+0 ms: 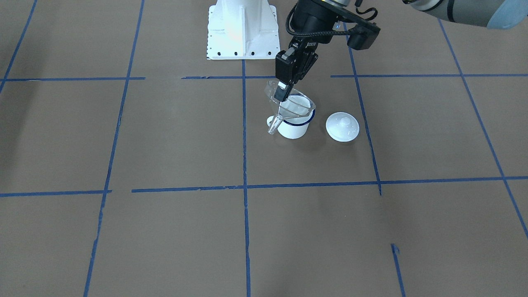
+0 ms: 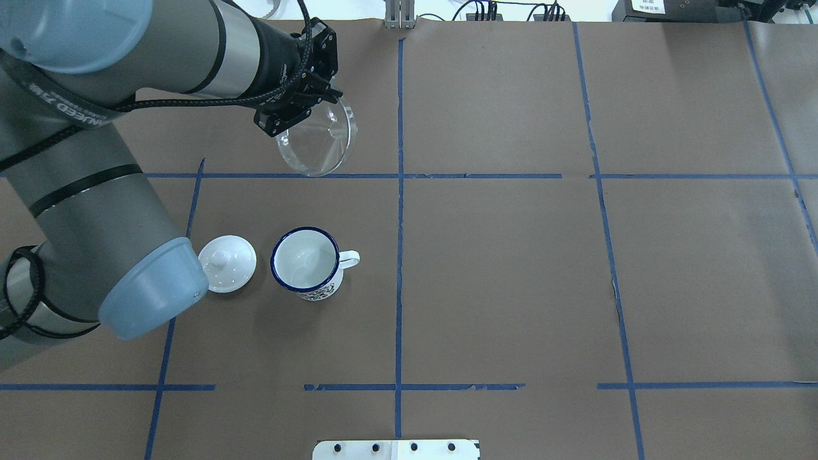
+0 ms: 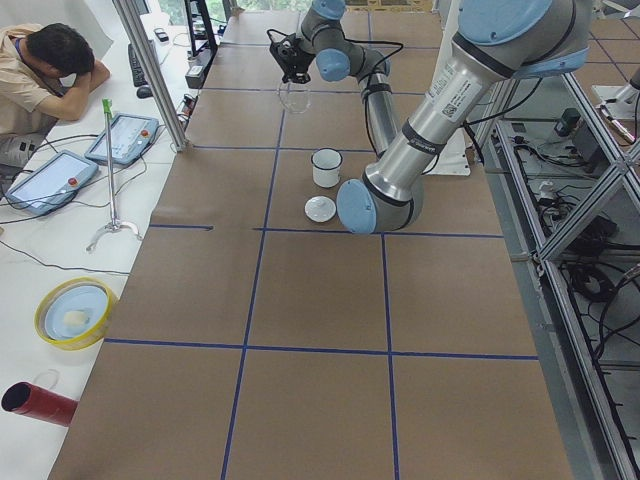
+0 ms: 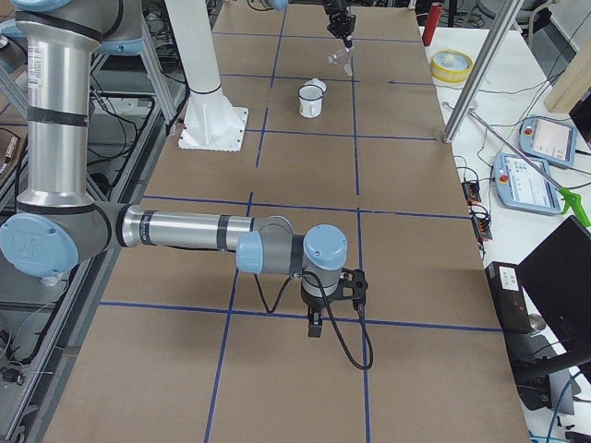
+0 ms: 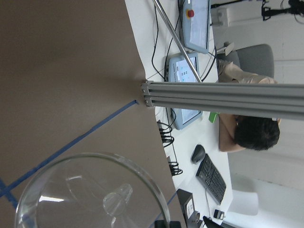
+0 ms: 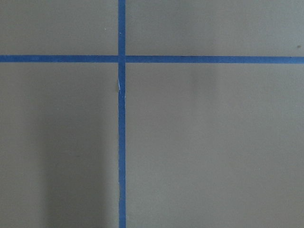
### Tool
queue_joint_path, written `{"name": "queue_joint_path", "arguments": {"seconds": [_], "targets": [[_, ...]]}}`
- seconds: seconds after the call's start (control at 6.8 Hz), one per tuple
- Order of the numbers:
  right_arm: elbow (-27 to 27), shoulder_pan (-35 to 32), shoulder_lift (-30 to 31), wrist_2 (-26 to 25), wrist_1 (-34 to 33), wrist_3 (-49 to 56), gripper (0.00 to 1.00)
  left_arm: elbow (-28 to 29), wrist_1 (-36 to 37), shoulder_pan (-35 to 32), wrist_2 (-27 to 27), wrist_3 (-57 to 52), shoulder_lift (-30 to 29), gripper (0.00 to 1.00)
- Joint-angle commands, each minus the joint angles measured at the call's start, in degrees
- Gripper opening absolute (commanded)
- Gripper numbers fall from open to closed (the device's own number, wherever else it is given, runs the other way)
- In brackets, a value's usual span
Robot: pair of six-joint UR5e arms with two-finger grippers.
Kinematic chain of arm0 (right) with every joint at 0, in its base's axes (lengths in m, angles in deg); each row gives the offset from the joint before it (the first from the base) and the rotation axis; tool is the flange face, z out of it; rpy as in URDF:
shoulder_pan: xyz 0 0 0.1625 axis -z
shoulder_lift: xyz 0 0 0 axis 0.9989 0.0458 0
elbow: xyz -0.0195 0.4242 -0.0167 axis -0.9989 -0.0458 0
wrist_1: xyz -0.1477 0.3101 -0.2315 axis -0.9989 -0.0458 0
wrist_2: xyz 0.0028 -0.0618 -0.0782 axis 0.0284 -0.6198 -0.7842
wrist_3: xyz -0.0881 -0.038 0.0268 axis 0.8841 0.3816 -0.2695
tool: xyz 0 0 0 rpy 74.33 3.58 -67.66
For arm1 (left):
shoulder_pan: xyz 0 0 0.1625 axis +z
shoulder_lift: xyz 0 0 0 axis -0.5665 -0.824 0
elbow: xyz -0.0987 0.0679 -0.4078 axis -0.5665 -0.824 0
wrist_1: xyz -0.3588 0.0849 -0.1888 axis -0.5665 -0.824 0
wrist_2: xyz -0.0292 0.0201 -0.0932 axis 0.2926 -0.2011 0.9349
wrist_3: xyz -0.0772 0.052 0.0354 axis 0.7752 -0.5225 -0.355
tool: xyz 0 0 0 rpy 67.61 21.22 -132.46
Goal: Place funnel on cup
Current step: 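Lift the glass funnel and carry it over the open mug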
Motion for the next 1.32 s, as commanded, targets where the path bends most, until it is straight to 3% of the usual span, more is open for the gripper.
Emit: {"name": "queue_joint_path", "arguments": {"seconds": [0.0,0.29,0.44,0.74,1.18], "targets": [[0.0,0.0,0.0,0.0,0.0,0.0,1.00,-2.7,20.0,2.4,5.1,-14.6,-2.9,0.00],[0.0,0.0,0.0,0.0,0.0,0.0,1.00,-0.4,33.3,3.7,6.0,-24.2,-6.9,0.00],[0.0,0.0,0.0,0.0,0.0,0.0,1.00,5.8,35.7,3.8,6.0,-27.8,-10.4,0.00],[0.0,0.0,0.0,0.0,0.0,0.0,1.00,9.7,34.8,6.0,5.7,-28.3,-10.6,0.00],[0.0,0.0,0.0,0.0,0.0,0.0,1.00,14.3,23.5,9.7,5.7,-28.3,-4.9,0.00]]}}
